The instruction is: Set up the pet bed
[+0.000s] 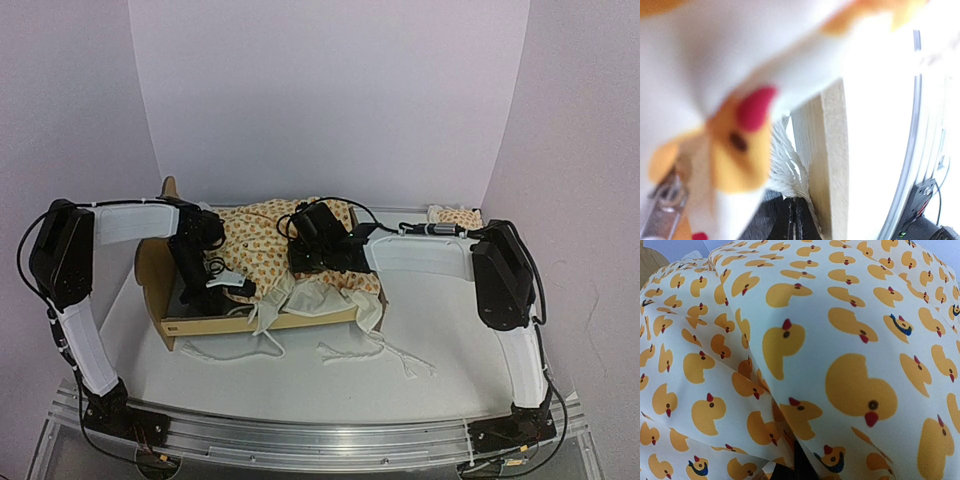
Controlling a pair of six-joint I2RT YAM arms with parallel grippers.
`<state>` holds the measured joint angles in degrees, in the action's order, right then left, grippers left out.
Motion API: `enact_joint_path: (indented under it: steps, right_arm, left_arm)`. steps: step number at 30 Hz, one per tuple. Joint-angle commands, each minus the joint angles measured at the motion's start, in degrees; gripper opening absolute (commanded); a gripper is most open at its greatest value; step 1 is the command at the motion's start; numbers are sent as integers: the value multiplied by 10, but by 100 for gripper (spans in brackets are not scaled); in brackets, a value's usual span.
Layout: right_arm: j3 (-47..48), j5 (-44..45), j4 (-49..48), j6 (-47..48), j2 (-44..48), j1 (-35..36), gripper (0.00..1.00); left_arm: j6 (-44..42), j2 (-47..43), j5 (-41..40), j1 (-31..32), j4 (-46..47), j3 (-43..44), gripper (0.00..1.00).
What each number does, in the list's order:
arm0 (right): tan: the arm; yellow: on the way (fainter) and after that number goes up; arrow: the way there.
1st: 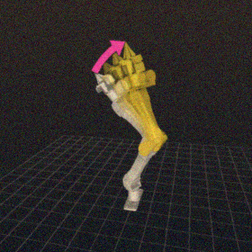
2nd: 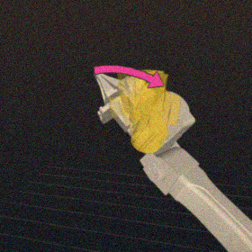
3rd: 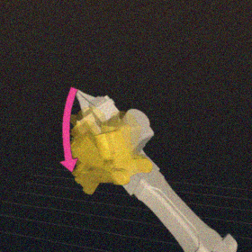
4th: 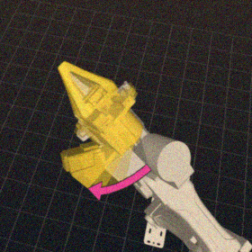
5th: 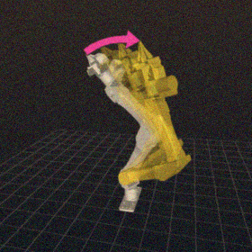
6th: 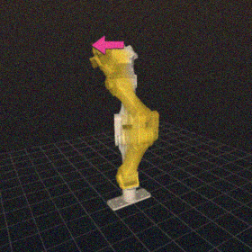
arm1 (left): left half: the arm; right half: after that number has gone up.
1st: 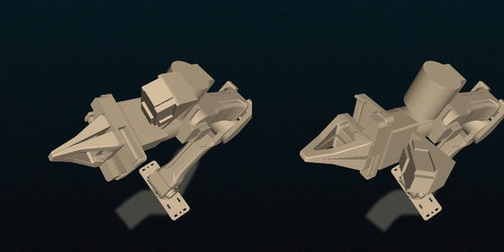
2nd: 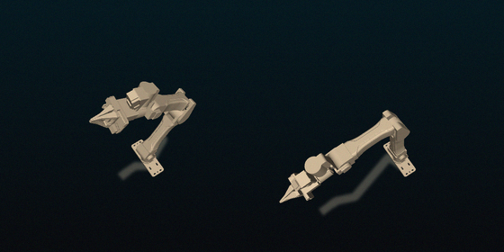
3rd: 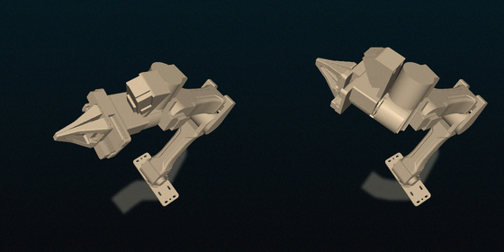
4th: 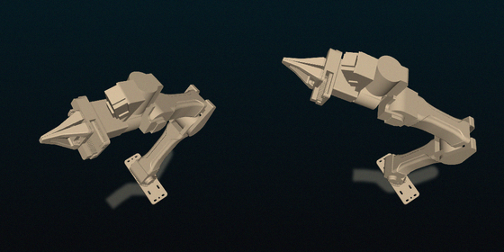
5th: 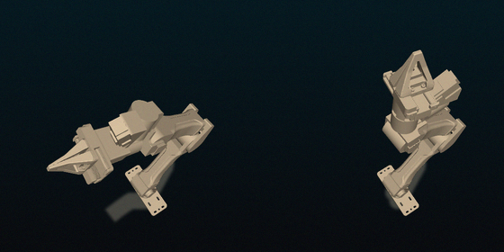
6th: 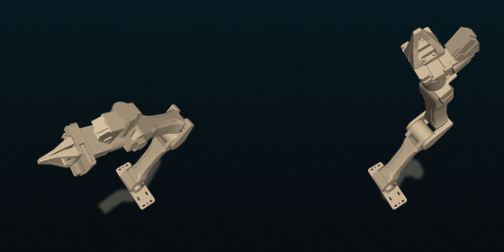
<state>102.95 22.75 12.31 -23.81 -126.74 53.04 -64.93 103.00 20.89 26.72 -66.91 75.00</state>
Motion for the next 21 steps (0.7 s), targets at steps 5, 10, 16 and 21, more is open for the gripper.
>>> enact_joint_path:
  steps: [5, 10, 16, 21]
  right_arm:
    - [-9, 19, -14, -1, 36, -3, 0]
    - [-11, 21, -15, 3, 38, -2, 0]
    - [0, 12, -15, 1, 29, -3, 0]
    - [4, 5, -15, 2, 31, -2, 0]
  left_arm:
    - [-87, 24, 2, 28, -25, -10, 27]
    - [-81, 17, 73, 13, -95, 97, 47]
    - [-98, 6, 98, 6, -150, 114, 53]
    - [-97, -16, 115, 5, -147, 109, 53]
